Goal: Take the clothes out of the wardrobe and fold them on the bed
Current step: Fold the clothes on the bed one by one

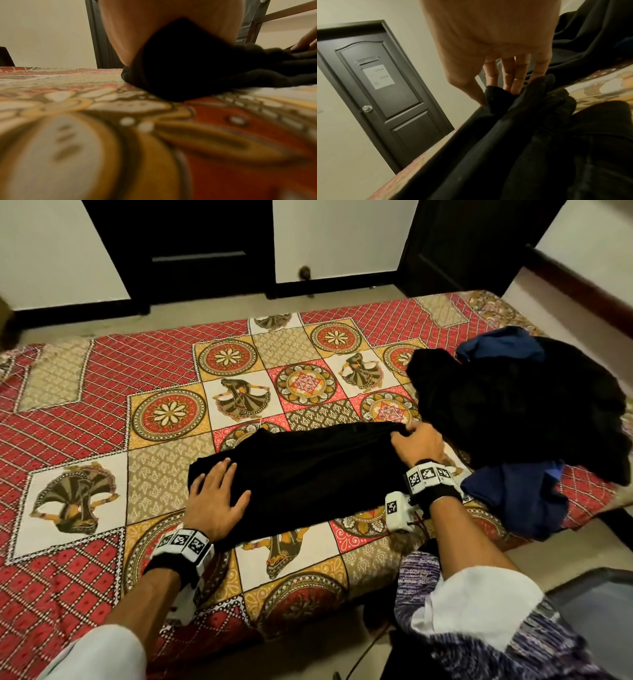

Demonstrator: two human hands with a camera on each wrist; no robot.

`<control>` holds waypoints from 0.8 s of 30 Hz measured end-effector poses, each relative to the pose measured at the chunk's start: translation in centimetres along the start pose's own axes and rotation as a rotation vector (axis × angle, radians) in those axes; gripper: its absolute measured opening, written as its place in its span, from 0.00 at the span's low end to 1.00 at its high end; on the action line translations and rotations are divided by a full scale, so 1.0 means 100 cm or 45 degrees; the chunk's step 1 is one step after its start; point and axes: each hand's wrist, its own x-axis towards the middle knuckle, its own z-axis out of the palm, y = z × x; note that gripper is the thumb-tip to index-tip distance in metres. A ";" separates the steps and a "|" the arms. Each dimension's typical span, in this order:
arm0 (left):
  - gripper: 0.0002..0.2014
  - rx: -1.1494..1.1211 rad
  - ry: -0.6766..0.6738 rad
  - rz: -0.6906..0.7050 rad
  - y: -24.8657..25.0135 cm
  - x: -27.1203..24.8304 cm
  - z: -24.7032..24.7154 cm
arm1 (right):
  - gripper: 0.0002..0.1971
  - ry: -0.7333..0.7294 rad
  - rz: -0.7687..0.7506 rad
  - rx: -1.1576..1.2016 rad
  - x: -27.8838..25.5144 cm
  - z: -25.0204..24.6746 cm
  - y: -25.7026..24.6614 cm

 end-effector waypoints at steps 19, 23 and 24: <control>0.48 0.050 -0.034 0.058 -0.008 0.003 -0.015 | 0.19 -0.027 0.040 -0.029 0.026 0.012 0.015; 0.44 0.012 0.013 0.047 -0.009 0.006 -0.013 | 0.18 -0.079 -0.048 -0.092 0.034 0.012 0.020; 0.42 -0.035 0.047 0.035 -0.010 0.010 -0.014 | 0.17 -0.107 -0.059 -0.089 0.037 0.010 0.022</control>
